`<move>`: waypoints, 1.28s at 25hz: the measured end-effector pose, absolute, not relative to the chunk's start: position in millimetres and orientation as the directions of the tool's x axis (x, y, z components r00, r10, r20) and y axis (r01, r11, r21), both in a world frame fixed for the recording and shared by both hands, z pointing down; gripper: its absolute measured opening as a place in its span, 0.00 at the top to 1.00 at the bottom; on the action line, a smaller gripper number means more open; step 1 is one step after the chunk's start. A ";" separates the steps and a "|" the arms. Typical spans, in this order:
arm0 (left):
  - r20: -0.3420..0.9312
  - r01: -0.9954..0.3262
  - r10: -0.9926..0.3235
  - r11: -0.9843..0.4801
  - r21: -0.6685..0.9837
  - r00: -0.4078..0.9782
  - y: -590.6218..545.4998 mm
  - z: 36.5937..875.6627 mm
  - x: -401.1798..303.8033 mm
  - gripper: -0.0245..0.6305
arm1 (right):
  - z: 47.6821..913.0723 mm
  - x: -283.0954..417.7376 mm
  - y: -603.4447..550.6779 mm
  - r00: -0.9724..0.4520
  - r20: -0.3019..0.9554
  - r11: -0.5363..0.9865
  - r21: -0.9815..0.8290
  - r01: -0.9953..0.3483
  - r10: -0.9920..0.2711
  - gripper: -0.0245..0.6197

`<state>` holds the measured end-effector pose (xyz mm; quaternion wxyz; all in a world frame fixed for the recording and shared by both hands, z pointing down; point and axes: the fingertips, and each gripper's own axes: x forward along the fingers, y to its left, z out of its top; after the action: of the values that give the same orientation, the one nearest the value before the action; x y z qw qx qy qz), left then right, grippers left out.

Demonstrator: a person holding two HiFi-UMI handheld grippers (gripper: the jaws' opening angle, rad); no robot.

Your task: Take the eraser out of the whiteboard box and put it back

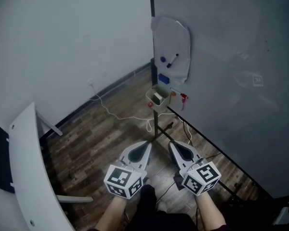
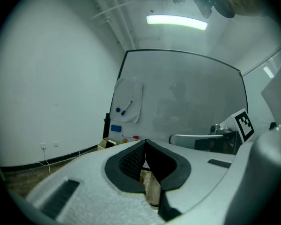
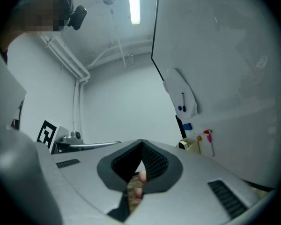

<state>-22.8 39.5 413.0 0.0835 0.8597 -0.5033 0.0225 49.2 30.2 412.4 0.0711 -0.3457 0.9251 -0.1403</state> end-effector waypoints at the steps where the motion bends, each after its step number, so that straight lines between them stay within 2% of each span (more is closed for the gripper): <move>1: 0.123 -0.868 -0.860 -0.481 0.124 0.495 32.4 414.4 -24.9 0.95 | 413.8 47.2 24.0 -0.749 -0.032 0.720 -0.308 -0.622 -0.662 0.96; 19: 0.142 -0.838 -0.828 -0.521 0.161 0.542 -79.1 438.1 -56.8 0.95 | 432.5 7.9 -83.1 -0.710 0.009 0.677 -0.297 -0.674 -0.704 0.96; 32: 0.179 -0.800 -0.781 -0.569 0.190 0.598 -145.7 450.2 -87.7 0.95 | 440.6 -23.6 -151.0 -0.652 0.097 0.612 -0.266 -0.745 -0.752 0.96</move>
<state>-87.7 -145.7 450.2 0.1260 0.8850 -0.4465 0.0376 -23.6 -151.0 440.6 0.0122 -0.4167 0.8977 -0.1425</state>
